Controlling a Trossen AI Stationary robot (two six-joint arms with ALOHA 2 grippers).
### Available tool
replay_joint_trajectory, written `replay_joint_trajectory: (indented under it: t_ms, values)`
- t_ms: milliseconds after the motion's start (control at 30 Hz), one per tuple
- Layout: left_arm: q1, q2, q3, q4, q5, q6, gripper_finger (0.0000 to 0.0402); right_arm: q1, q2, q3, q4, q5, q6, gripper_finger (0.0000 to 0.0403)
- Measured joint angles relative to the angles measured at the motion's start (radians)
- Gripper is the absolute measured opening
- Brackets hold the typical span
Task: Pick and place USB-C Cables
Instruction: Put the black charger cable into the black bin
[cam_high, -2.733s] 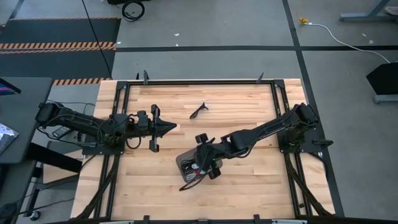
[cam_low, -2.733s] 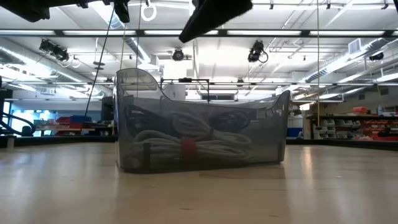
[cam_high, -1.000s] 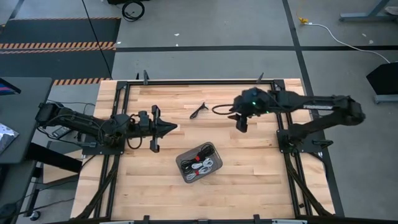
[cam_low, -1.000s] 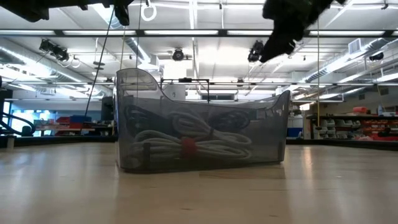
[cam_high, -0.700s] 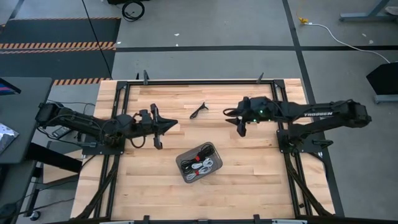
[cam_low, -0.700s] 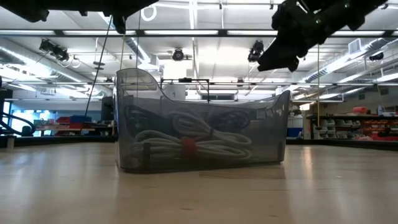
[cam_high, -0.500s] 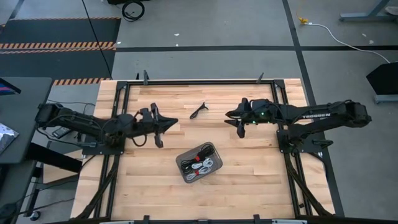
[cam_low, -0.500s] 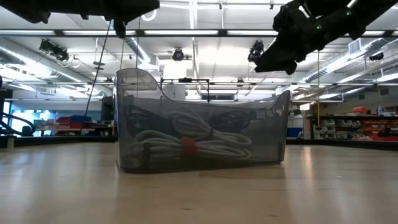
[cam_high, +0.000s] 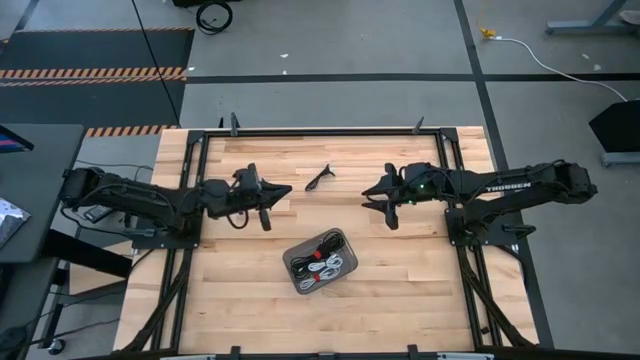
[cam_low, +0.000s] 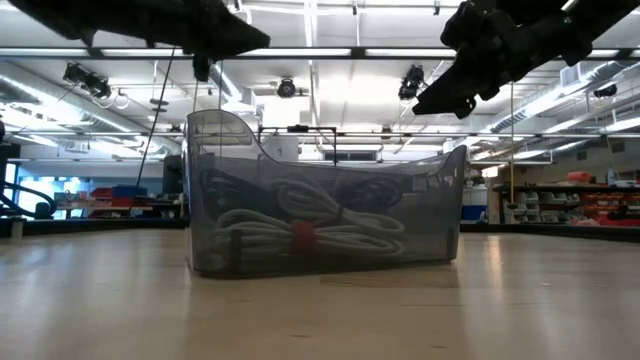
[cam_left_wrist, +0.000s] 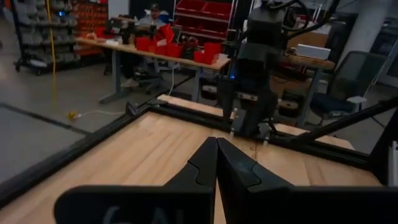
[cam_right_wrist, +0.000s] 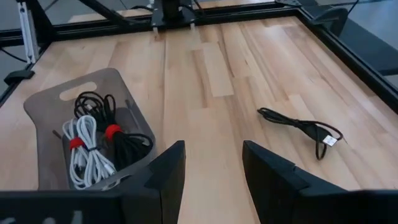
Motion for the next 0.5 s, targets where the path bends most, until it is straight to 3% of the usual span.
replay_joint_trajectory:
  t_ms: [200, 500]
  values:
    - [0.007, 0.124, 0.108, -0.096, -0.042, 0.014, 0.0037, 0.0, 0.0, 0.0, -0.008, 0.0, -0.017, 0.0166]
    - [0.064, 0.267, 0.211, -0.149, -0.07, -0.047, 0.0108, -0.001, -0.094, 0.031, -0.259, 0.033, 0.019, 0.0166]
